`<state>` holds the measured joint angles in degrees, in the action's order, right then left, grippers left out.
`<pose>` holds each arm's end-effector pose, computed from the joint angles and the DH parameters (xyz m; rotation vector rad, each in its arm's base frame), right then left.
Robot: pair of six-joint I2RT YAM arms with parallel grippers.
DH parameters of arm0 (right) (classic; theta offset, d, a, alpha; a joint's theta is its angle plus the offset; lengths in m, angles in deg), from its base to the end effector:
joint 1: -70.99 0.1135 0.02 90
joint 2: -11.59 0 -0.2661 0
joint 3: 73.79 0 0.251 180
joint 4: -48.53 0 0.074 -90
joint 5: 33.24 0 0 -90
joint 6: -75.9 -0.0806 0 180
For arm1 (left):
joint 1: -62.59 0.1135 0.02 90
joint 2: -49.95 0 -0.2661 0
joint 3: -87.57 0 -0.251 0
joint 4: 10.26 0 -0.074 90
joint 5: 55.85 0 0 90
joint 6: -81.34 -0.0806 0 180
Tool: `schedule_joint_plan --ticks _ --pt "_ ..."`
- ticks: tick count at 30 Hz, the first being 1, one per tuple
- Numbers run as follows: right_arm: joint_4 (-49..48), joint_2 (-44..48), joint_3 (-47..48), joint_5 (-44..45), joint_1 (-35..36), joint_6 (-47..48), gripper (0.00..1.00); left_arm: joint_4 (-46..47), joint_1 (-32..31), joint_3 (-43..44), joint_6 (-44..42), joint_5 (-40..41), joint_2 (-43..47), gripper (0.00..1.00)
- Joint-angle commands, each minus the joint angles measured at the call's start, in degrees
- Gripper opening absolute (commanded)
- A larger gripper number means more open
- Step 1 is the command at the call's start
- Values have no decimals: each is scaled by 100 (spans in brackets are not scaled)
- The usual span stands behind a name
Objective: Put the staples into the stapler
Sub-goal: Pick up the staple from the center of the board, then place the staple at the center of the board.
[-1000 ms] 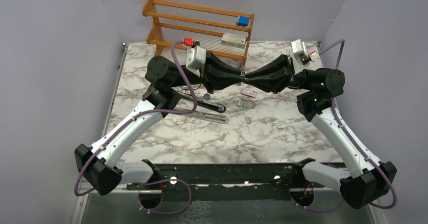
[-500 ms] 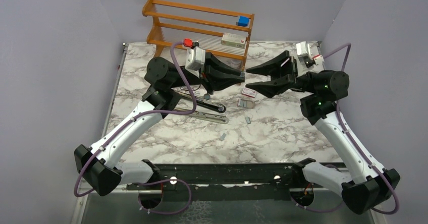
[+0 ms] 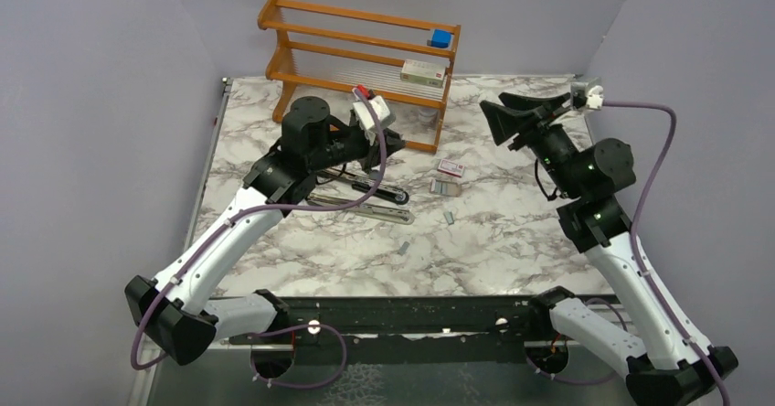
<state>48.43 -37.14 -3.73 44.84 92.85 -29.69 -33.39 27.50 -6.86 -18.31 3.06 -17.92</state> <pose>0.1985 0.0976 0.4607 -0.2533 1.2080 0.6951 0.2226 -0.2072 0.4228 1.0202 1.3753 -0.7829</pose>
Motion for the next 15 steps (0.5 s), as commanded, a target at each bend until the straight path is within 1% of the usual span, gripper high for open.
schedule_joint_plan --ticks 1,4,6,8,11,15 --pt "462 -62 -299 744 -8 -90 53 -1858 -74 -308 -433 1593 -218 0" --pt "373 -55 -431 848 -7 -141 53 -2395 -271 -483 -669 1595 -434 0" --pt "349 -87 -466 879 -8 -132 53 -2730 -585 -725 -1249 1557 -602 0" --pt "297 -136 -497 877 -13 -121 53 -2873 -935 -958 -1719 1907 -864 0" --pt "321 -216 -433 794 -16 -81 53 -2886 -1206 -1079 -1880 2436 -1338 0" --pt "433 -198 -389 778 -12 -20 53 -2866 -1332 -1030 -1842 2580 -1903 0"
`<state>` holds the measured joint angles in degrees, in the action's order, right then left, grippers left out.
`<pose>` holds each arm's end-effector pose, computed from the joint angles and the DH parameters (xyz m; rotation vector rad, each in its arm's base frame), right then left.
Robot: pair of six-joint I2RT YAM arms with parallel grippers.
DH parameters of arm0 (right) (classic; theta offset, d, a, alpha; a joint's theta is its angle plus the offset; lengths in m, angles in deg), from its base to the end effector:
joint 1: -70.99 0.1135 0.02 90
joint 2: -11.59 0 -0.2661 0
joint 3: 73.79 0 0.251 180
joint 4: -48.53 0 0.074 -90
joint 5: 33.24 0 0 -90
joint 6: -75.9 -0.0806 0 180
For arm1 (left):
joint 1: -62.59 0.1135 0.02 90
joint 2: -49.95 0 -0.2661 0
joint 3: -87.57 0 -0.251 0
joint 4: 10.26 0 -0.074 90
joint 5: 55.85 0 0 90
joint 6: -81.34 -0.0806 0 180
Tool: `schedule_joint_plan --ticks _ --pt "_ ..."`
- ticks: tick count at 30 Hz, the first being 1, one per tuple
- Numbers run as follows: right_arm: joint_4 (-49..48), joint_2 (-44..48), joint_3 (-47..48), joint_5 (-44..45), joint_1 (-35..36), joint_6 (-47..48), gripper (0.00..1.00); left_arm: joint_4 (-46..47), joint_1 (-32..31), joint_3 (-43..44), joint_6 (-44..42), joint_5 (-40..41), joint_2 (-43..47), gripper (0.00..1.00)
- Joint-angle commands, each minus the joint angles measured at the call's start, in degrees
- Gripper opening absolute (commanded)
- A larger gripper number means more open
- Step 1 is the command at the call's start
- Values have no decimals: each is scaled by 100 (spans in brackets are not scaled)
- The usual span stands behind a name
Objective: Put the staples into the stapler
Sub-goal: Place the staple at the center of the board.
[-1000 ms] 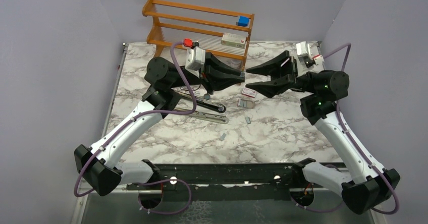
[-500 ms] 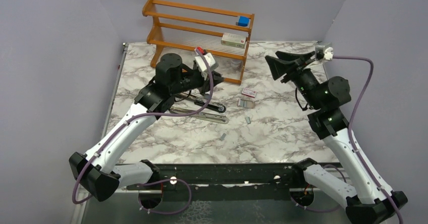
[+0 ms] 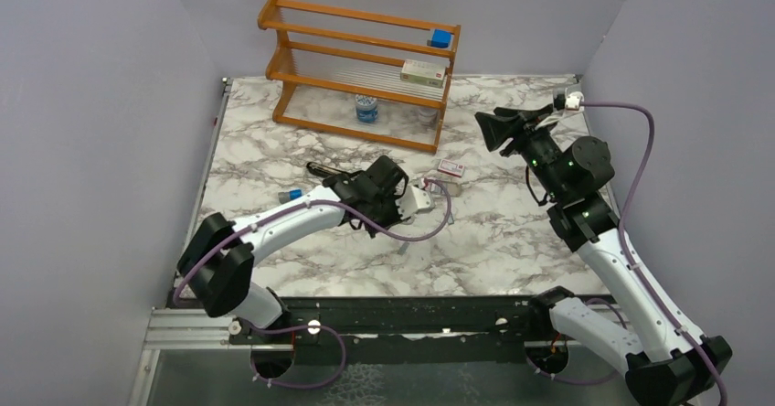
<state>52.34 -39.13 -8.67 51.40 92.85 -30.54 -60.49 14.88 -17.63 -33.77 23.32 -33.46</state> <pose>0.2258 0.0987 0.4102 -0.1463 1.4073 0.6205 0.2020 -0.2446 0.2092 1.6100 2.0663 -0.3865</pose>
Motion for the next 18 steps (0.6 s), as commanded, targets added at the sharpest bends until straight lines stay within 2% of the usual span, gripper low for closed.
schedule_joint_plan --ticks 1,11,15,18 --pt "81 9 101 142 -12 70 53 -128 -104 19 -305 581 -452 0" --pt "337 46 125 197 -12 177 53 64 -384 -181 -490 1106 -1216 0" --pt "339 -32 131 109 -7 168 53 66 -458 -208 -518 1173 -1357 5" --pt "346 -89 116 66 -10 152 53 63 -480 -217 -522 1175 -1370 13"
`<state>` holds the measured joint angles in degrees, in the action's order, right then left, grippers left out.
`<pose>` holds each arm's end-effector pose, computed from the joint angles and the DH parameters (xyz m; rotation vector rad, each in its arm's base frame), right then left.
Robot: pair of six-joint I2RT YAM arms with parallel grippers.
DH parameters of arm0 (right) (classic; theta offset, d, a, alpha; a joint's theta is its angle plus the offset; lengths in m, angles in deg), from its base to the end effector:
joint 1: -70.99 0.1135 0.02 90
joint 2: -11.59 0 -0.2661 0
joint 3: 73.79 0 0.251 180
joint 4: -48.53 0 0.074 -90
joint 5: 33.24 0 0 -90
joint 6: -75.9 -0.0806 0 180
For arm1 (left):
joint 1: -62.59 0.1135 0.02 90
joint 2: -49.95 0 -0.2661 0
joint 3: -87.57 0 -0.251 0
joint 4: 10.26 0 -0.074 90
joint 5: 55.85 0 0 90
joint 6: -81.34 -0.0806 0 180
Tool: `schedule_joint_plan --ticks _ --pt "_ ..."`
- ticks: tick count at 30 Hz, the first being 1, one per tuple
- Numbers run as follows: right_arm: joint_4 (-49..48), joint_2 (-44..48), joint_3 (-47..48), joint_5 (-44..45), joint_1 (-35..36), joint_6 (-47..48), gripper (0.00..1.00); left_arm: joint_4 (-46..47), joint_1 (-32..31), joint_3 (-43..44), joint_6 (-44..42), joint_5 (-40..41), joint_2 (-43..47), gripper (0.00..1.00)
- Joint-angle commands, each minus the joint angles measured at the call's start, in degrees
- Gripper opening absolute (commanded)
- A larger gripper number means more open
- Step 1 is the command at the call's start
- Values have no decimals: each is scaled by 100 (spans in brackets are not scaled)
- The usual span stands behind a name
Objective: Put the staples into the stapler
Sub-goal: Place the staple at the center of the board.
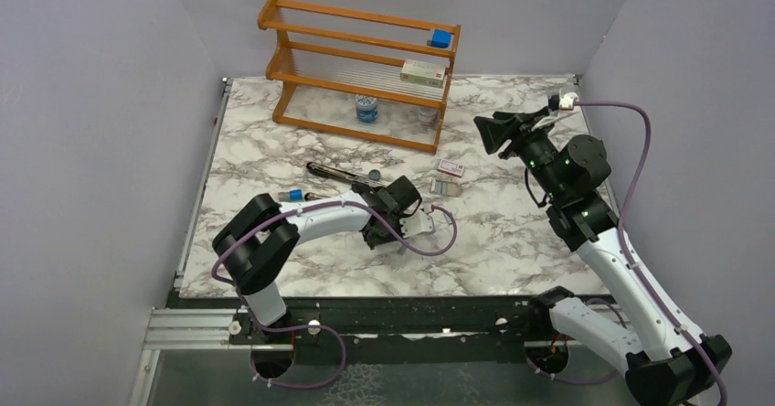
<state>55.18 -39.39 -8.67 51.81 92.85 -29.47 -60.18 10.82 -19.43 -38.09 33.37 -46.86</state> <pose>0.2284 0.0991 0.4017 -0.1551 1.4595 0.5936 0.1999 -0.2556 0.1280 1.8659 2.1727 -0.0984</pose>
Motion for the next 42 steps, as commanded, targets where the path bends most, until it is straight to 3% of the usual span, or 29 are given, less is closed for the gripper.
schedule_joint_plan --ticks 1,10,19,24,32,42 --pt "76 -76 106 25 -7 32 53 34 -83 -42 -89 169 -26 17" --pt "136 -121 45 34 -7 -48 54 30 -88 -11 -96 70 -107 34" --pt "1059 -300 75 664 -12 -498 53 169 -25 409 -23 104 683 36" --pt "2279 -955 181 596 -13 -812 53 900 429 691 264 14 1416 38" --pt "3328 -2169 212 294 315 -738 52 2255 1541 470 1522 -84 2262 53" --pt "3493 -3421 305 24 912 -383 47 2817 1795 18 2186 -117 2341 54"
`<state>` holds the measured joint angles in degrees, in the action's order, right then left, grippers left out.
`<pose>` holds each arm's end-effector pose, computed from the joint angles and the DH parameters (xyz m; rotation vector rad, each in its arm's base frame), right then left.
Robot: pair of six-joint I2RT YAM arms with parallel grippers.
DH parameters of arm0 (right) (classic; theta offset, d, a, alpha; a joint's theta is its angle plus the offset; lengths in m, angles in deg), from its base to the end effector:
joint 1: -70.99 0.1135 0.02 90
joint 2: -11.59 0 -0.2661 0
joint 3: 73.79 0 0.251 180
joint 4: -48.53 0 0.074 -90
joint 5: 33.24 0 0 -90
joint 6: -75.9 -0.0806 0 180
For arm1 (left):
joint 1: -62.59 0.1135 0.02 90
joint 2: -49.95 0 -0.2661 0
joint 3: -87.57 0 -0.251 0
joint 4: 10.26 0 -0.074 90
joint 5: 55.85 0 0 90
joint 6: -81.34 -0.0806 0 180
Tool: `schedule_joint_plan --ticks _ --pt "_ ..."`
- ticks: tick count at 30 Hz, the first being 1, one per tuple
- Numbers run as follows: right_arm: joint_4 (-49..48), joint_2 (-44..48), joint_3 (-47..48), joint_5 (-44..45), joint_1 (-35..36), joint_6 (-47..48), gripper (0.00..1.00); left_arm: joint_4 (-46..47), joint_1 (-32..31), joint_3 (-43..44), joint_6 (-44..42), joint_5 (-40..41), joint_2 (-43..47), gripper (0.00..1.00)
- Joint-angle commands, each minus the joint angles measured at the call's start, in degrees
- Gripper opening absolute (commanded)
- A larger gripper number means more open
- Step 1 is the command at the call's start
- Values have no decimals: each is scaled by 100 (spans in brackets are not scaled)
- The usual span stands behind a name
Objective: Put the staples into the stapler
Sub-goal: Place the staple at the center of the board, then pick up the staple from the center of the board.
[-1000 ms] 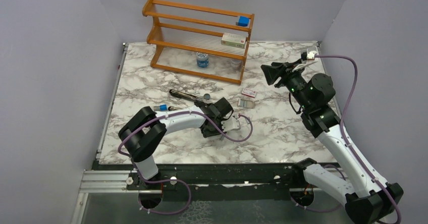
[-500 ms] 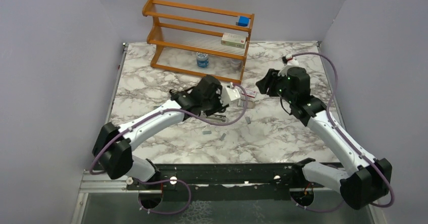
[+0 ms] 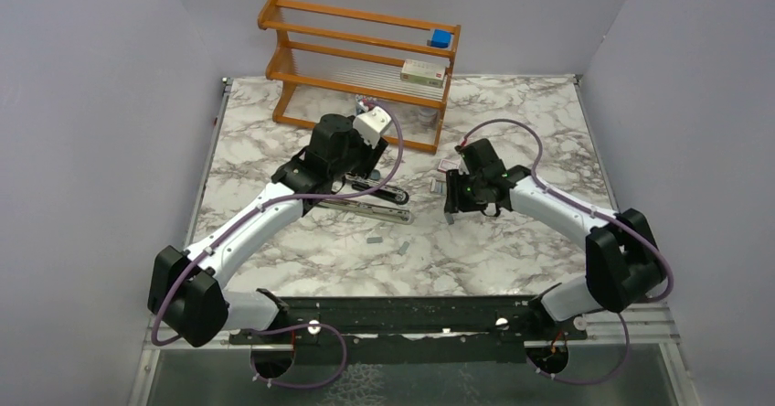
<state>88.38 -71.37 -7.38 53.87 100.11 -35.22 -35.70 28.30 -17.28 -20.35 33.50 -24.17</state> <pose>0.2719 0.1561 0.1774 -0.2014 2.5961 0.3932 0.2795 -0.1917 0.3101 0.7905 1.8443 -0.2645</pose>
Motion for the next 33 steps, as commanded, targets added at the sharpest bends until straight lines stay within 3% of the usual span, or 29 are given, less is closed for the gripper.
schedule_joint_plan --ticks 1,10,22,33 --pt "196 -301 211 -118 254 204 47 389 52 -234 434 -158 81 54" --pt "318 -791 377 380 618 330 42 455 96 -407 457 -268 66 54" --pt "157 -908 636 857 713 499 41 471 106 -420 485 -329 4 54" --pt "259 -1331 886 837 713 613 39 445 115 -427 483 -329 4 54"
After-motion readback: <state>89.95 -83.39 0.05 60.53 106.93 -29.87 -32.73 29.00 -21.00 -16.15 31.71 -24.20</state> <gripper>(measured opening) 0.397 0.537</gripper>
